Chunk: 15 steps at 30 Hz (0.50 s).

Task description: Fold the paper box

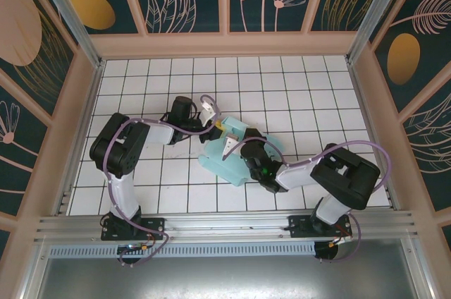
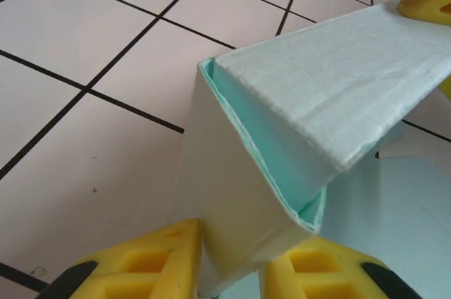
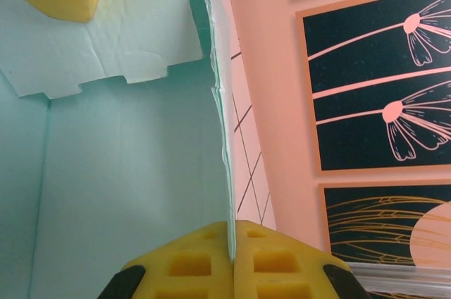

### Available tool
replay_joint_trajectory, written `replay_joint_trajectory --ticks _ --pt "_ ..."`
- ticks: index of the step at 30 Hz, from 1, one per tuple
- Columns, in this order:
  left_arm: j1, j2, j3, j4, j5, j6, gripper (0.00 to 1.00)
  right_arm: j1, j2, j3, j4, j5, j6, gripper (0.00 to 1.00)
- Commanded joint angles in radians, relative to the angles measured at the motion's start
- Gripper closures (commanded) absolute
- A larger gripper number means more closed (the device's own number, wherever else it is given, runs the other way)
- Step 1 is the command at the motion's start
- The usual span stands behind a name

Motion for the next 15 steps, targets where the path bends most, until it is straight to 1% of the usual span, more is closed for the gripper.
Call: replay_joint_trajectory --ticks 1,5,9,10,15 --pt "0.001 -0.023 0.002 0.056 -0.077 -0.026 0.74 0.034 0.035 0.02 0.016 -0.021 0.066 0.96" --pt "-0.009 -0.029 0.001 0.045 -0.103 -0.021 0.75 0.038 0.052 0.031 0.018 -0.013 0.087 0.89" --pt "-0.009 -0.031 -0.002 0.047 -0.119 -0.032 0.79 0.041 0.057 0.032 0.023 -0.013 0.104 0.83" --pt "-0.009 -0.032 -0.002 0.044 -0.119 -0.032 0.81 0.042 0.056 0.031 0.024 -0.013 0.109 0.82" --pt "-0.01 -0.044 -0.01 0.024 -0.145 -0.02 0.84 0.043 0.03 0.026 0.02 -0.016 0.152 0.74"
